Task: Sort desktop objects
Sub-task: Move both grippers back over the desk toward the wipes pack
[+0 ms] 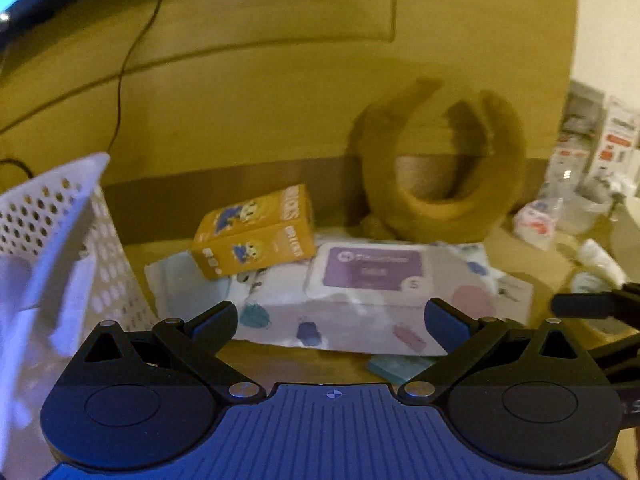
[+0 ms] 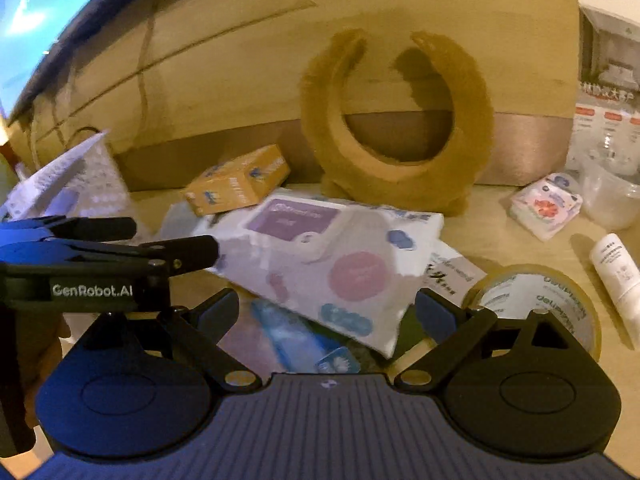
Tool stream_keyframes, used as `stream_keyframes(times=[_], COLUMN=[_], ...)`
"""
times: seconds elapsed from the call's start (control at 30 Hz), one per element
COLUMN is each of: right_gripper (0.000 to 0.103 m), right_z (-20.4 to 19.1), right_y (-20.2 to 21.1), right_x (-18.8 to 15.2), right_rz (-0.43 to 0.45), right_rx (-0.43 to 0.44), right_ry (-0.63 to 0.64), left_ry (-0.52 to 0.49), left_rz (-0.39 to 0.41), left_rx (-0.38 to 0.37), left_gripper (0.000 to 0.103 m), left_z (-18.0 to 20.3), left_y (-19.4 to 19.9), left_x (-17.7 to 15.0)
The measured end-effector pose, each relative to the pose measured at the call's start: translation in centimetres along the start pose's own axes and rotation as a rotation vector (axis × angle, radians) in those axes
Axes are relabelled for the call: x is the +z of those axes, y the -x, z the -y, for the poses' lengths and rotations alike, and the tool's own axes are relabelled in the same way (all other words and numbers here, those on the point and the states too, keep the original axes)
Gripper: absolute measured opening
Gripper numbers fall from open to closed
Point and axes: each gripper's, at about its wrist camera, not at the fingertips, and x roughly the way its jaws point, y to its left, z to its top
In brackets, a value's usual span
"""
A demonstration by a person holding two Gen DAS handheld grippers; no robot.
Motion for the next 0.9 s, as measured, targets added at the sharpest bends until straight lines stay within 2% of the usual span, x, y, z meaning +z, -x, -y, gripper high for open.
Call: stream_keyframes(times=[0.17, 0.37, 0.57, 0.7, 0.8, 0.9], right_gripper=[0.096, 0.096, 0.096, 0.097, 0.098, 0.098], right_z=[1.3, 2.0, 1.9, 1.6, 1.5, 1.2], right_y=[-1.8, -3.6, -4.9, -5.4, -5.7, -5.9], right_x=[0.6, 1.7, 2.2, 2.4, 2.5, 2.5], right_rz=[-0.010, -0.010, -0.010, -0.001, 0.008, 0.015], right_rx=[0.000, 0.001, 0.029, 0.018, 0.020, 0.066], right_ry=[-0.035, -0.053, -0.075, -0.059, -0.051, -0.058], left_ry=[-0.024, -0.001, 0.006, 0.022, -0.008, -0.059], left_rz=[-0.049, -0.082, -0.083, -0.083, -0.083, -0.084], left_rx=[0.043, 0.042, -0.015, -0.085, -0.133, -0.197], left_gripper=[0.103, 0.103, 0.102, 0.103, 0.102, 0.103], left_z=[-0.7, -2.0, -2.5, -2.6, -2.3, -1.1], left_y=[-3.4, -5.5, -7.0, -7.5, -7.6, -7.2], left_x=[-0.8, -1.2, -1.1, -0.9, -1.0, -1.2])
